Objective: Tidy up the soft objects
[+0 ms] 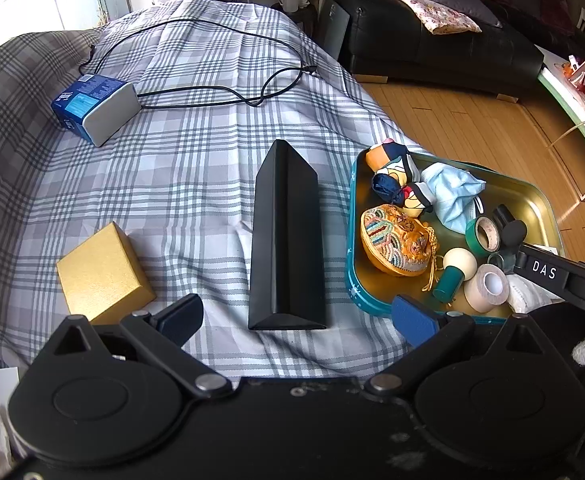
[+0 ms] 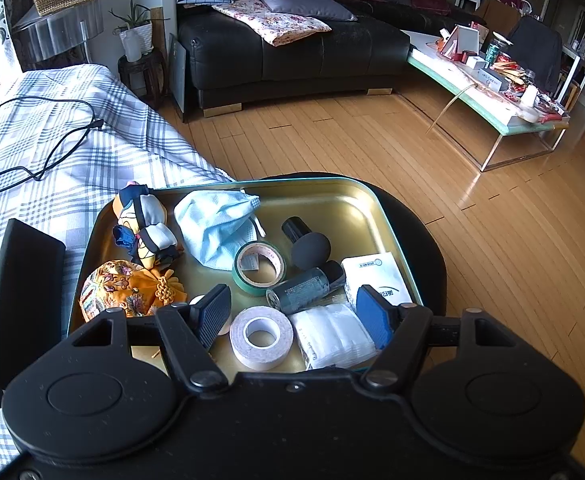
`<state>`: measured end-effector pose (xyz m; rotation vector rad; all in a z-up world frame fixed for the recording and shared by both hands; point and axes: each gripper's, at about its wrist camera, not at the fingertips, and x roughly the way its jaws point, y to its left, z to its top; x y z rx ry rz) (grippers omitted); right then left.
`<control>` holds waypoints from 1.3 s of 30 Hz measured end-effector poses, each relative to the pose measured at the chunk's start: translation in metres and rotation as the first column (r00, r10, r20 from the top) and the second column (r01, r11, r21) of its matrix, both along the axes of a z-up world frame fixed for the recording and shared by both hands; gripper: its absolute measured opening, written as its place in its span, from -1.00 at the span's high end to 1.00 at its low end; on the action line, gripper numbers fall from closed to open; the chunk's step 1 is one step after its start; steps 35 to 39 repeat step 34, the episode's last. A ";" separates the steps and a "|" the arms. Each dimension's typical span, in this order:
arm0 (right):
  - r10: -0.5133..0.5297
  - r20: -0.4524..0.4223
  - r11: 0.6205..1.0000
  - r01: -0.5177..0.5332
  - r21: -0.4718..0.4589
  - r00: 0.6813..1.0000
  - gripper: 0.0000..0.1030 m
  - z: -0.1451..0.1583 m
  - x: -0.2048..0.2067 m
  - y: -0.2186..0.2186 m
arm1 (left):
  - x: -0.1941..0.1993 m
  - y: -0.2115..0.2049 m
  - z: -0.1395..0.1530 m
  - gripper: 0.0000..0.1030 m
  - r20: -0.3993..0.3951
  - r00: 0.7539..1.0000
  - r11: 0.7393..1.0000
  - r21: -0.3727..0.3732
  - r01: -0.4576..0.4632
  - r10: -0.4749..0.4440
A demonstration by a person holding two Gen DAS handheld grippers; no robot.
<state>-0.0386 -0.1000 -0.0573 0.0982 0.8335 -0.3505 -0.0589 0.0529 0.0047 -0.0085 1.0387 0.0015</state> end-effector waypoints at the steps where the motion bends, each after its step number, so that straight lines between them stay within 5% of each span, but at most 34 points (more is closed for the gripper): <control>1: 0.000 0.000 1.000 0.000 0.001 1.000 -0.27 0.000 0.000 0.000 | 0.000 0.000 0.000 -0.96 0.000 1.000 1.000 0.000 0.000 0.000; 39: -0.002 0.000 1.000 0.002 0.009 1.000 -0.27 -0.001 0.000 0.000 | -0.002 0.000 -0.001 -0.96 0.000 1.000 1.000 0.004 0.007 -0.007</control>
